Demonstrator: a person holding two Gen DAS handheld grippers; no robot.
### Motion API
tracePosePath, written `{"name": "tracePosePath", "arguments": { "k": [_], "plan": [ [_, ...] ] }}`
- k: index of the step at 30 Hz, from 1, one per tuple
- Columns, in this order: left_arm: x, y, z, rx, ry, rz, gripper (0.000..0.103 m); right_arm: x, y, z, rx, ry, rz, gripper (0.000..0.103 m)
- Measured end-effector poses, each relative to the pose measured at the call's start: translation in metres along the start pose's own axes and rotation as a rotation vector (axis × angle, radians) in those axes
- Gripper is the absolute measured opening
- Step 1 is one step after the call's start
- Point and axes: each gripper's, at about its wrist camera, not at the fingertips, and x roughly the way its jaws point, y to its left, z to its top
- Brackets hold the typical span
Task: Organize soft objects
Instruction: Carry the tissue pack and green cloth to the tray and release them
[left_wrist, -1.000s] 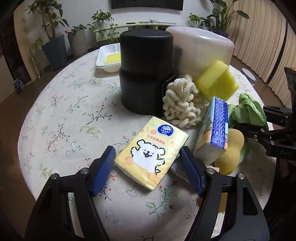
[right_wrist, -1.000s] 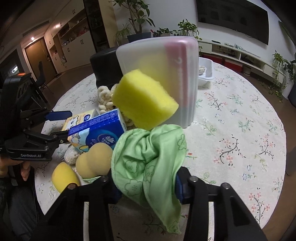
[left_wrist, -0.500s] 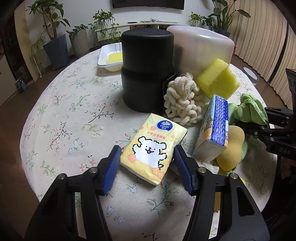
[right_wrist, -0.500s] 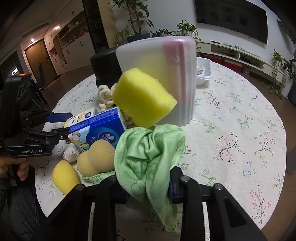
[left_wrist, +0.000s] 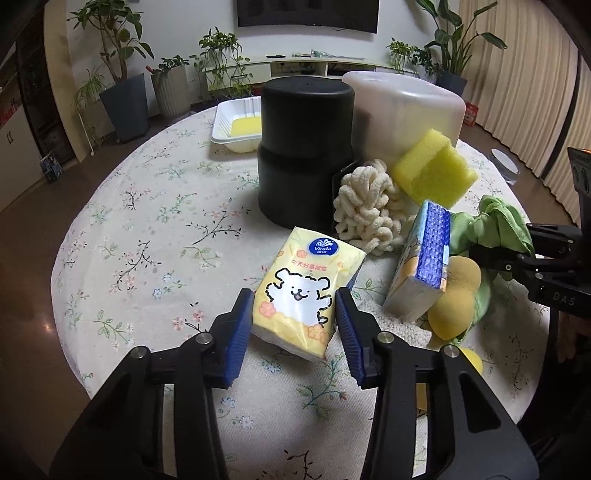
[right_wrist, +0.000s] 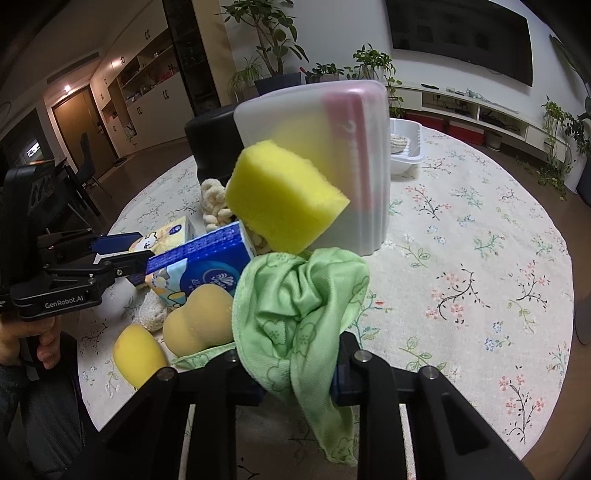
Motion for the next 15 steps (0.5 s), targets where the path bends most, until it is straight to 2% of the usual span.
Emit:
{"name": "tracePosePath", "arguments": {
  "k": [8, 15],
  "plan": [
    [-0.008, 0.014, -0.005, -0.073, -0.021, -0.011, 0.040, -0.011, 0.002, 0.000, 0.003, -0.020, 0.004, 0.026],
    [-0.029, 0.013, -0.006, -0.074, -0.058, 0.000, 0.040, -0.026, 0.007, 0.000, 0.001, -0.020, 0.006, 0.026]
  ]
}}
